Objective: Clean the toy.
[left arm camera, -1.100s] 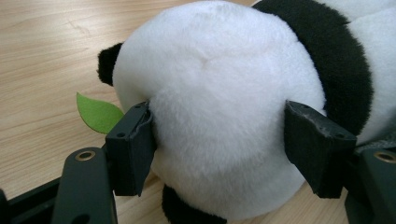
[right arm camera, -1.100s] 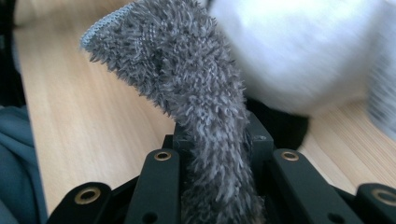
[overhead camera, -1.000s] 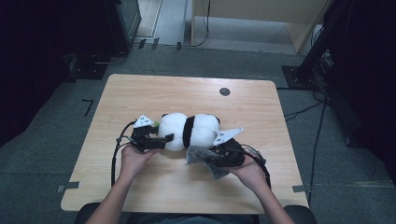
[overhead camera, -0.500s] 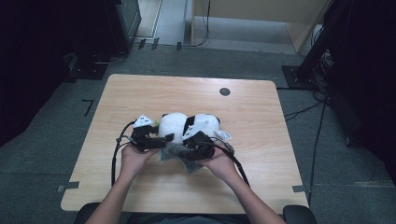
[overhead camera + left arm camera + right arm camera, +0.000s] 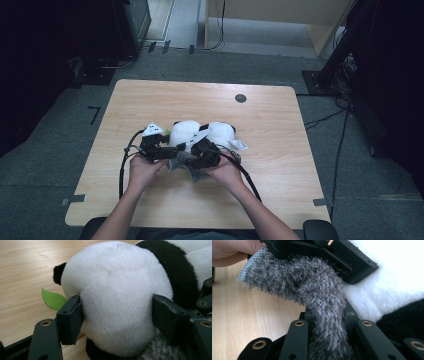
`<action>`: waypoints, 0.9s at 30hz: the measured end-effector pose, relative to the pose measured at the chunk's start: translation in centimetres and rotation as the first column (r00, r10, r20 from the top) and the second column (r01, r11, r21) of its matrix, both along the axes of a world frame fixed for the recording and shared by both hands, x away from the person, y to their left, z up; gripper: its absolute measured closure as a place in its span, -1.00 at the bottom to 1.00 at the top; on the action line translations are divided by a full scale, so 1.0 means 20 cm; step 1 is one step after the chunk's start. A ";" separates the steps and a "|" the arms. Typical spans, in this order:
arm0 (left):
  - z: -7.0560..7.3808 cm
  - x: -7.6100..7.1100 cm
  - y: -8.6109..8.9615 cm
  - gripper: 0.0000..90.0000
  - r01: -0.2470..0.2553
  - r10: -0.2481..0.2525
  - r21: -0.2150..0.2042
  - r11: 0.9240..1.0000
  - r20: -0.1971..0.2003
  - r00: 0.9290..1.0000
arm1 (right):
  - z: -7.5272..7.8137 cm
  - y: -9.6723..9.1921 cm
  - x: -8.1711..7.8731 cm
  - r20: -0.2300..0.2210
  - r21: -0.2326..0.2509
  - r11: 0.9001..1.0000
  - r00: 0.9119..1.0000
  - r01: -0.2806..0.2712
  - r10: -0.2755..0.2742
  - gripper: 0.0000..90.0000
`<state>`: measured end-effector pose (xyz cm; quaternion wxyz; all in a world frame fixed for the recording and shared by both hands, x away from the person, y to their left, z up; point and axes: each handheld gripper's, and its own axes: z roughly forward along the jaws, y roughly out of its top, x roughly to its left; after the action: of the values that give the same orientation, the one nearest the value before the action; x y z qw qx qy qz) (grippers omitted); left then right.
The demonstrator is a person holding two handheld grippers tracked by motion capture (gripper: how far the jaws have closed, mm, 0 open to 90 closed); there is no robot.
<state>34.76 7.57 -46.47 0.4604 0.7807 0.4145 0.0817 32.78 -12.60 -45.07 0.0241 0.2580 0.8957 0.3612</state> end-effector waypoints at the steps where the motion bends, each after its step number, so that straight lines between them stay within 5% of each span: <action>1: 0.00 0.00 0.00 -0.36 0.001 -0.001 0.001 1.000 0.001 1.000 | 0.00 -0.01 0.00 0.005 -0.004 1.000 1.000 0.001 -0.001 0.63; 12: 0.00 0.00 0.00 -0.36 0.005 -0.005 0.007 1.000 0.006 1.000 | 0.04 -0.12 -0.07 0.038 -0.023 0.999 0.999 0.038 -0.038 0.63; 27: 0.00 0.00 0.00 -0.36 0.006 -0.006 0.005 1.000 0.009 1.000 | 0.08 -0.45 -0.14 0.026 0.001 0.997 0.997 0.074 -0.074 0.62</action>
<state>34.74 7.52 -46.52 0.4604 0.7828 0.4099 0.0848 29.90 -21.51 -43.37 0.0491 0.2865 0.8852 0.3632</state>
